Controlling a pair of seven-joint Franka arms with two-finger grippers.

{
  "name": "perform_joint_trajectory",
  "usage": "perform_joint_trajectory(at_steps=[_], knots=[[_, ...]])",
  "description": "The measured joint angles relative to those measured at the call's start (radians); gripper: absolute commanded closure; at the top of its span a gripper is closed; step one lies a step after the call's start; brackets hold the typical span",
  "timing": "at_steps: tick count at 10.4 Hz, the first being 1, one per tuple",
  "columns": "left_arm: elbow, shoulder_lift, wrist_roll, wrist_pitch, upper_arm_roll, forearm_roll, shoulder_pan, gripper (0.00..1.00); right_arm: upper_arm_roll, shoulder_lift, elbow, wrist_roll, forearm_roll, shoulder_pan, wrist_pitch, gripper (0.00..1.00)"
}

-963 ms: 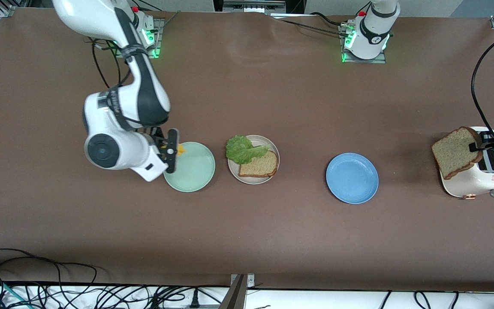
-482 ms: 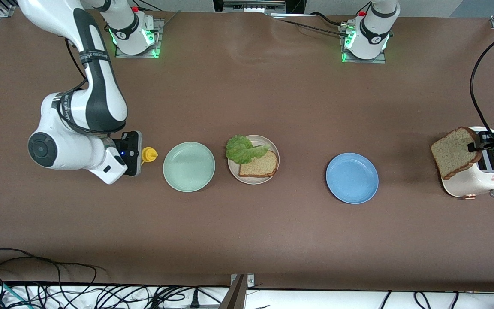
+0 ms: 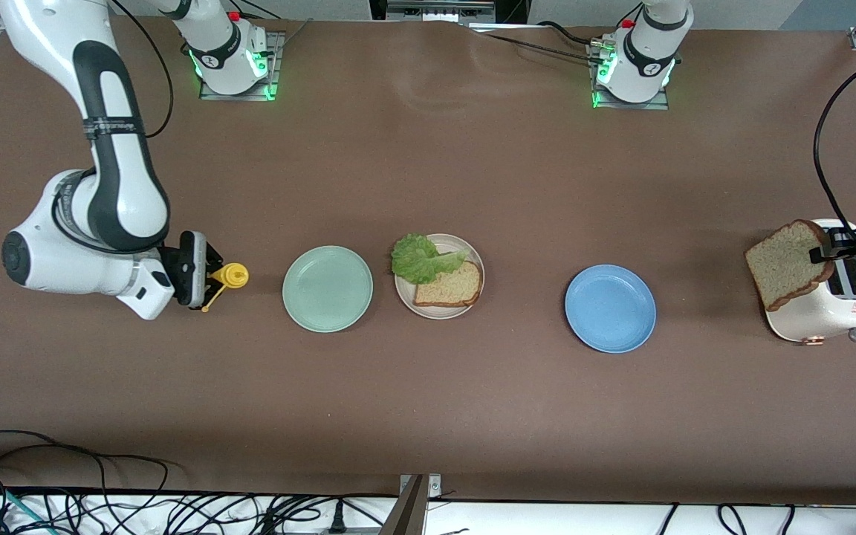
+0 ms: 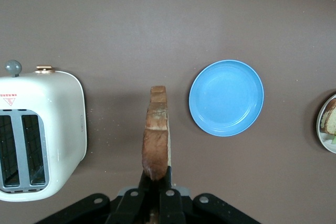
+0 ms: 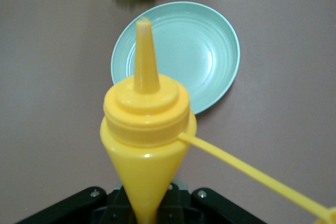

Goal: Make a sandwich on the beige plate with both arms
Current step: 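Carry the mustard bottle back beside the pale green plate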

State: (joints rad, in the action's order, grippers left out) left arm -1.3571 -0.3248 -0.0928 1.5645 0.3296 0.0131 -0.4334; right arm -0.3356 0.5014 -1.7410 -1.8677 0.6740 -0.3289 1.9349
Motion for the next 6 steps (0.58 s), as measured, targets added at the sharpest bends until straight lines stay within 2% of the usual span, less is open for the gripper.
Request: perform_joint_trajectory(at_steps=[2, 6], knots=[[0.0, 0.0, 0.004, 0.0, 0.0, 0.0, 0.001, 1.0, 0.0, 0.003, -0.053, -0.143, 0.127, 0.044, 0.001, 1.0], [0.0, 0.0, 0.006, 0.0, 0.0, 0.0, 0.001, 1.0, 0.0, 0.023, -0.106, -0.321, 0.259, 0.068, 0.011, 1.0]])
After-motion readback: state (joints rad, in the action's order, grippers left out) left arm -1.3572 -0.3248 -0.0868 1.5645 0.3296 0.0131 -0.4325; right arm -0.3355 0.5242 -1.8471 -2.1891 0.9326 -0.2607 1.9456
